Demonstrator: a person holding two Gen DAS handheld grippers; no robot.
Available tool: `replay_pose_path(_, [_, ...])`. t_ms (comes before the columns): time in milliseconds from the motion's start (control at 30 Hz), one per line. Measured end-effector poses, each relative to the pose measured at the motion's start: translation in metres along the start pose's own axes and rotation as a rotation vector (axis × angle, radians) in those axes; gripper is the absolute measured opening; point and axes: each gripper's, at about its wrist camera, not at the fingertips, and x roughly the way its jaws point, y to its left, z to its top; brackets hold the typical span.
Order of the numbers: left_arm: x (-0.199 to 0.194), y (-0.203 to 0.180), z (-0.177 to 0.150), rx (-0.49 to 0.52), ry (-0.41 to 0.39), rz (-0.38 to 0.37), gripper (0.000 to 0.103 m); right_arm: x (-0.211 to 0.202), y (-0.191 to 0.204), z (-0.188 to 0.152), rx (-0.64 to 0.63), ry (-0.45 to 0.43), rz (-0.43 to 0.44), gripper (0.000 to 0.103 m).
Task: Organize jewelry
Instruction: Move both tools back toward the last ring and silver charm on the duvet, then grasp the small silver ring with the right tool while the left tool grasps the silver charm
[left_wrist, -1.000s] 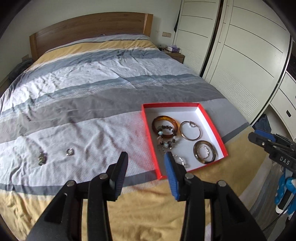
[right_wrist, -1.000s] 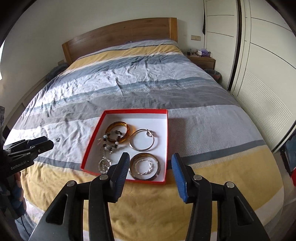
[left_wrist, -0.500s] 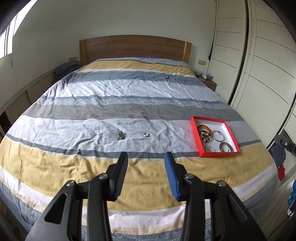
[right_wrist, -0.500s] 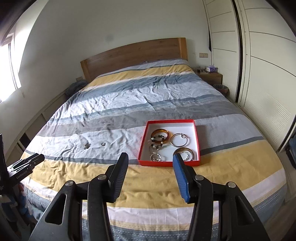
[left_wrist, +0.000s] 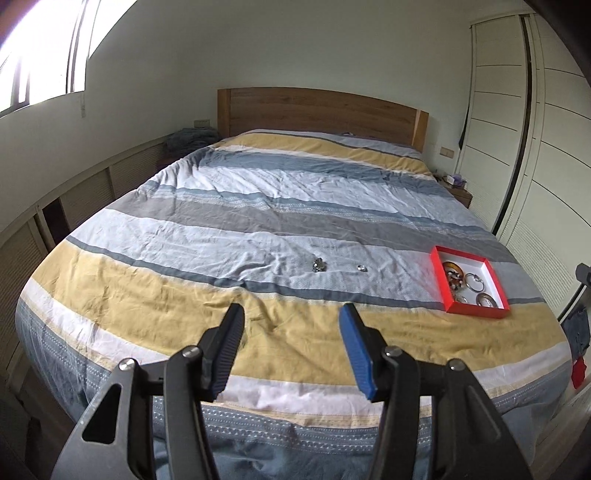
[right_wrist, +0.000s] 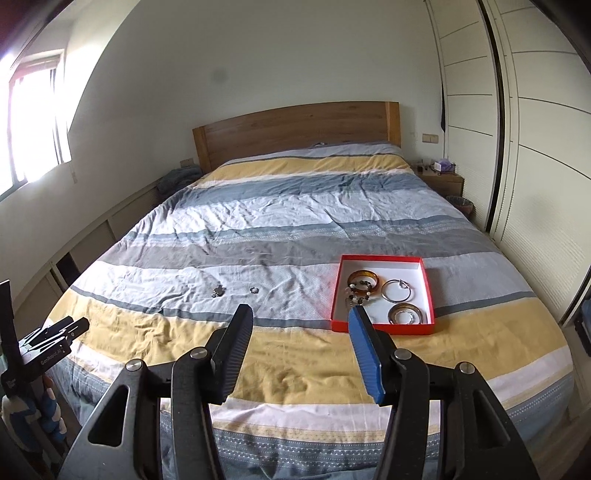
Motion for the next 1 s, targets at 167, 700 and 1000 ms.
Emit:
replay_pose_path(167, [-0.009, 0.021, -0.005, -0.018, -0.01, 0.04, 0.051, 0.001, 0.02, -0.004, -0.029, 0.008, 0.026, 0.054])
replay_pose_path(700, [0.07, 0.03, -0.014, -0.064, 0.099, -0.009, 0.051, 0.116, 0.051, -0.02, -0.08, 0.171, 0.153, 0.054])
replay_pose_path(1000, [0.192, -0.006, 0.016, 0.014, 0.161, -0.121, 0.051, 0.248, 0.063, -0.016, -0.118, 0.268, 0.243, 0.047])
